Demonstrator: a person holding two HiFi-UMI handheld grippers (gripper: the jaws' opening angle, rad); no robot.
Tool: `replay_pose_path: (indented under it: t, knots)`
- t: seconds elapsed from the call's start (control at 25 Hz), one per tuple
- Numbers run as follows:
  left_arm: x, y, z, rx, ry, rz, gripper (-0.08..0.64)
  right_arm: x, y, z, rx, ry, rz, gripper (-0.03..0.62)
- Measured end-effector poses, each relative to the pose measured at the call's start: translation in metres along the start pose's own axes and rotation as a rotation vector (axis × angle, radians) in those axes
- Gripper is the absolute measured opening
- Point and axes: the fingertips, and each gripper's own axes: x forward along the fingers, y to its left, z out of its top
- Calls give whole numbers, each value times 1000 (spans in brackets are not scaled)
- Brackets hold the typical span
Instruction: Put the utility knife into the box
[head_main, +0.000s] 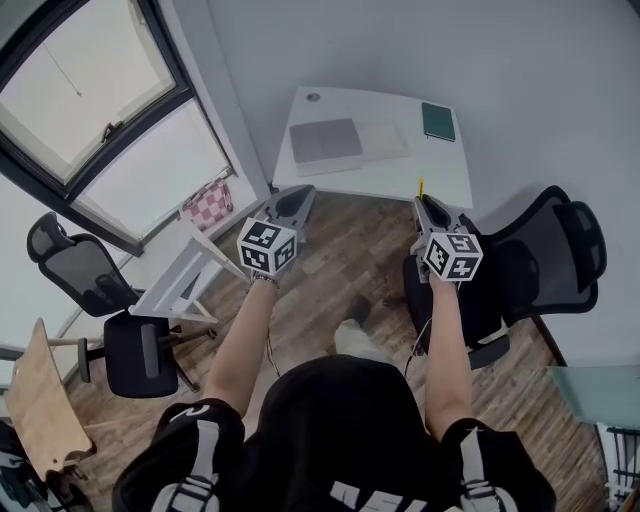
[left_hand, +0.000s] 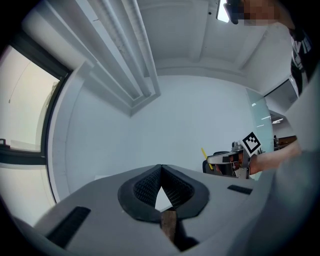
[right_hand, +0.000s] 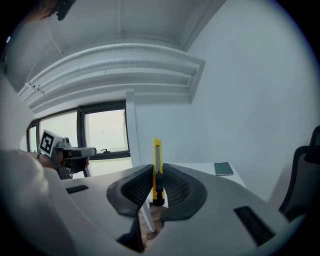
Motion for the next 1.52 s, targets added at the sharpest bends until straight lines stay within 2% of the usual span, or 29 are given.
replay_pose_path:
  t: [0.44,0.72,1.08,1.52]
  knots:
    - [98,58,19,3,24,33,25,98,-66,31,7,10,38,72]
    - [157,80,20,3,39,48,25,147,-105,34,7,25,68,72]
    - [220,93,17,-9,39,70,25,191,-152,35,9,45,103,72]
    - [254,96,1,-33,70,94,25,218,-177,31,8,52,147,72]
